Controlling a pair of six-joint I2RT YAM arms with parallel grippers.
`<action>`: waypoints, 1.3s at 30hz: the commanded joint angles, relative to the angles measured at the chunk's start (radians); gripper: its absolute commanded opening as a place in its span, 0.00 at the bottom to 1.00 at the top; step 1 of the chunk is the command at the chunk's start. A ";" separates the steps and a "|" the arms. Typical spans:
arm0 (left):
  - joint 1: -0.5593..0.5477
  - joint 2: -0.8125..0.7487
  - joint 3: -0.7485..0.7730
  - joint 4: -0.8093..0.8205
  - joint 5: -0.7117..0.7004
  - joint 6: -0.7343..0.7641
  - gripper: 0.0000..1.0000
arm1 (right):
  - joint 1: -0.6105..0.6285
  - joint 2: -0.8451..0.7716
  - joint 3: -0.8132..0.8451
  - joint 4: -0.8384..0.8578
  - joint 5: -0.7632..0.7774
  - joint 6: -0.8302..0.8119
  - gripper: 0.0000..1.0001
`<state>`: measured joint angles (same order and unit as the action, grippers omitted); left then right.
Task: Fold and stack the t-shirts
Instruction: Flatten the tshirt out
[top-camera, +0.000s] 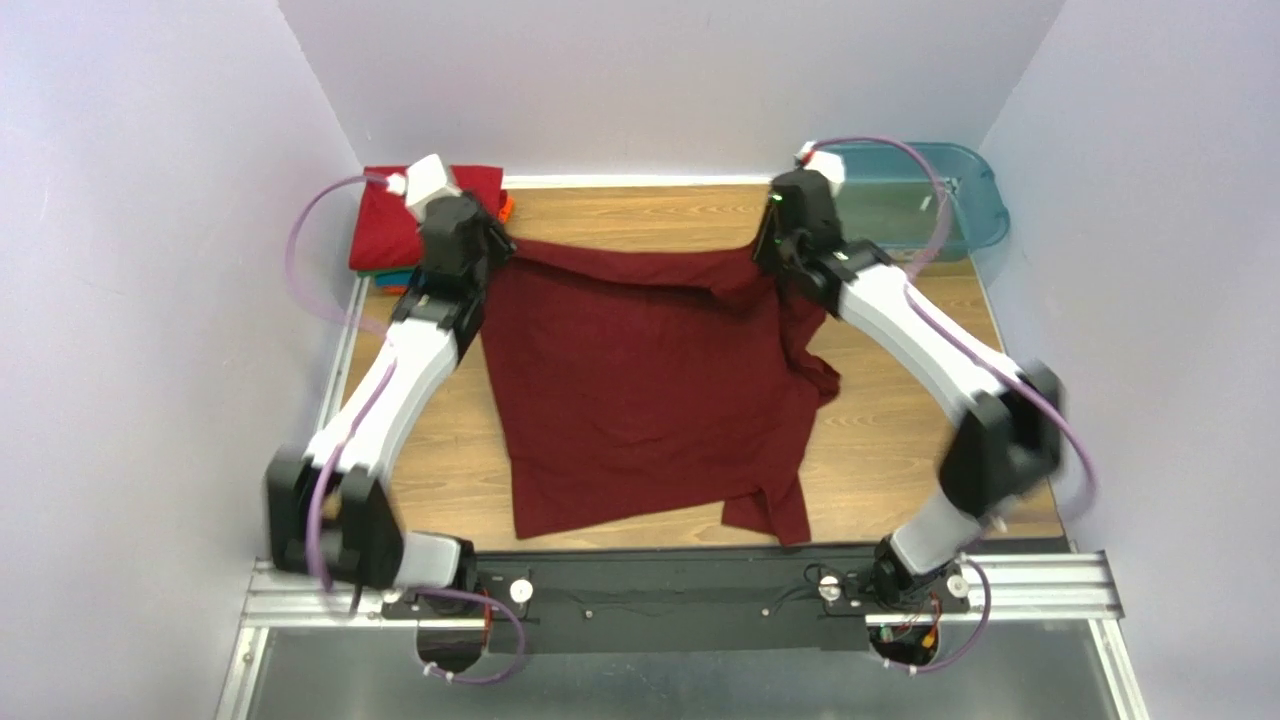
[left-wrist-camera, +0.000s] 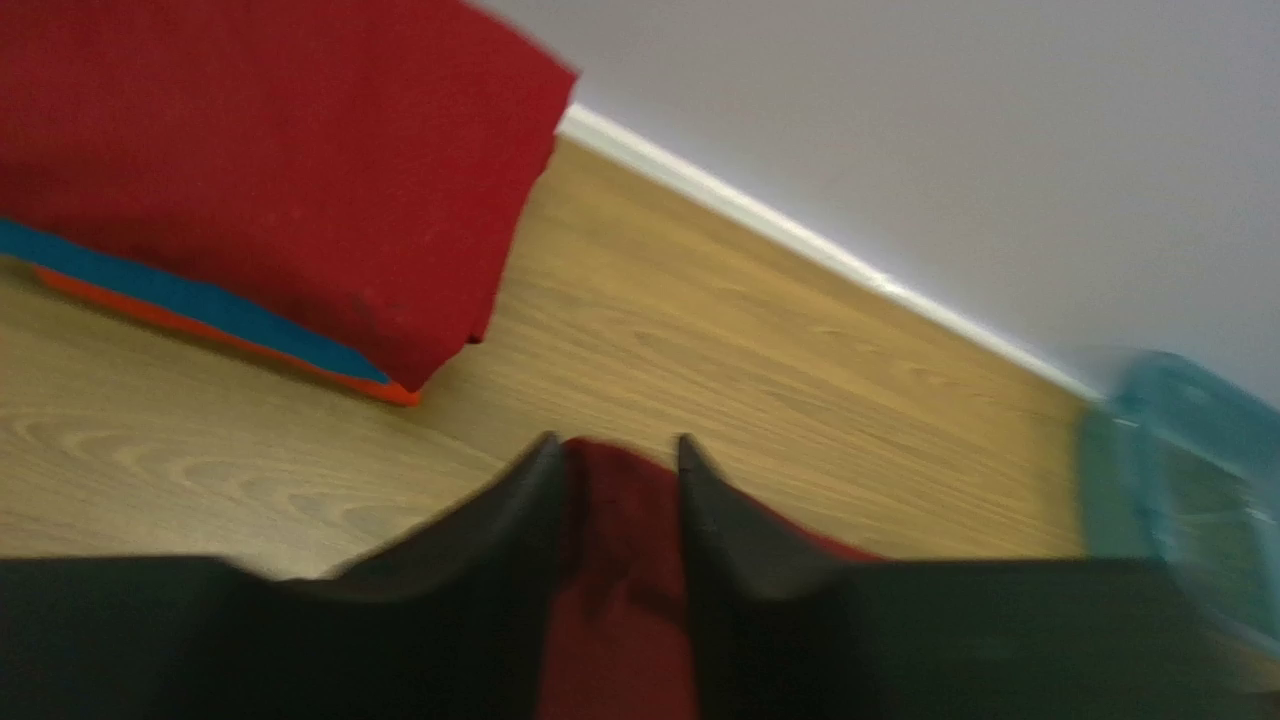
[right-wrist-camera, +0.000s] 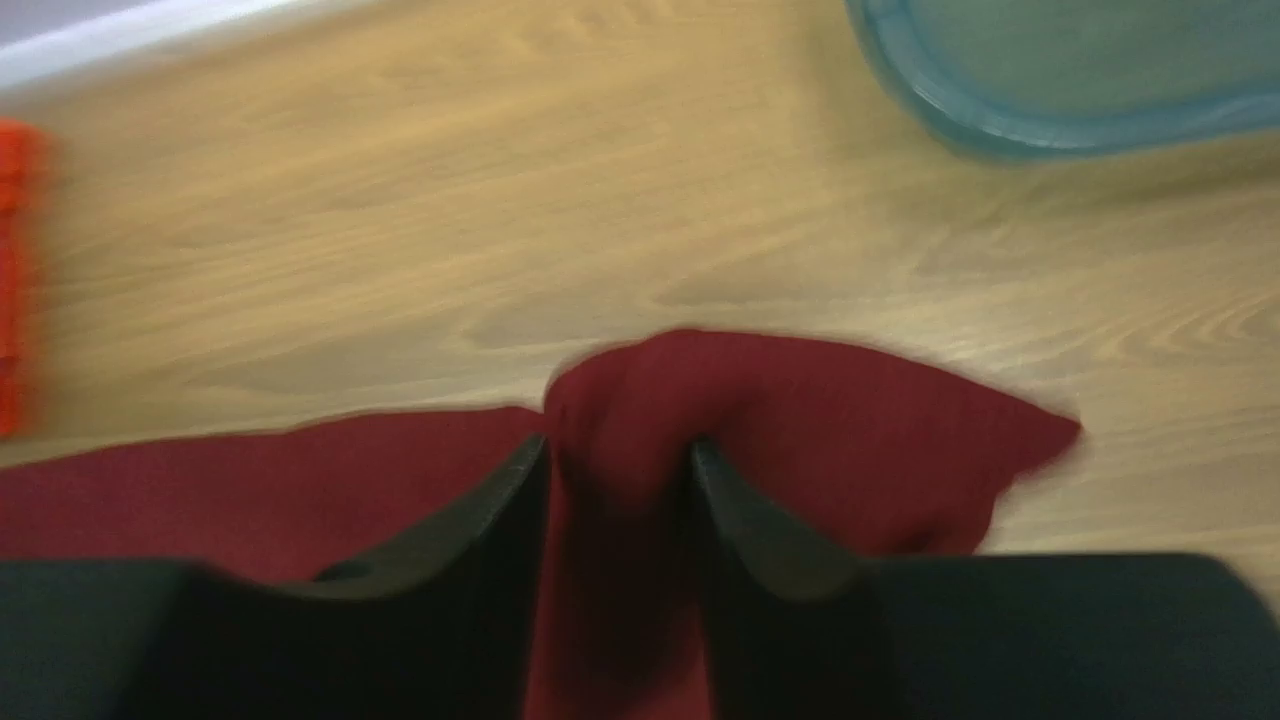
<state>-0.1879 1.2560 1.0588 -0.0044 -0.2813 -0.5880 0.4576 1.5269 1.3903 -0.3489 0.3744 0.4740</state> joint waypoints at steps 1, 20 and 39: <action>0.018 0.189 0.131 -0.025 -0.142 0.021 0.67 | -0.059 0.211 0.133 0.018 -0.006 -0.066 0.66; -0.179 -0.182 -0.394 0.057 0.165 -0.085 0.98 | -0.066 -0.270 -0.482 0.011 -0.143 0.112 1.00; -0.252 -0.310 -0.752 0.119 0.217 -0.170 0.98 | -0.184 -0.328 -0.703 -0.180 -0.068 0.176 0.94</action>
<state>-0.4343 0.9195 0.3229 0.0616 -0.0784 -0.7502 0.3168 1.1549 0.6971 -0.4786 0.2497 0.6395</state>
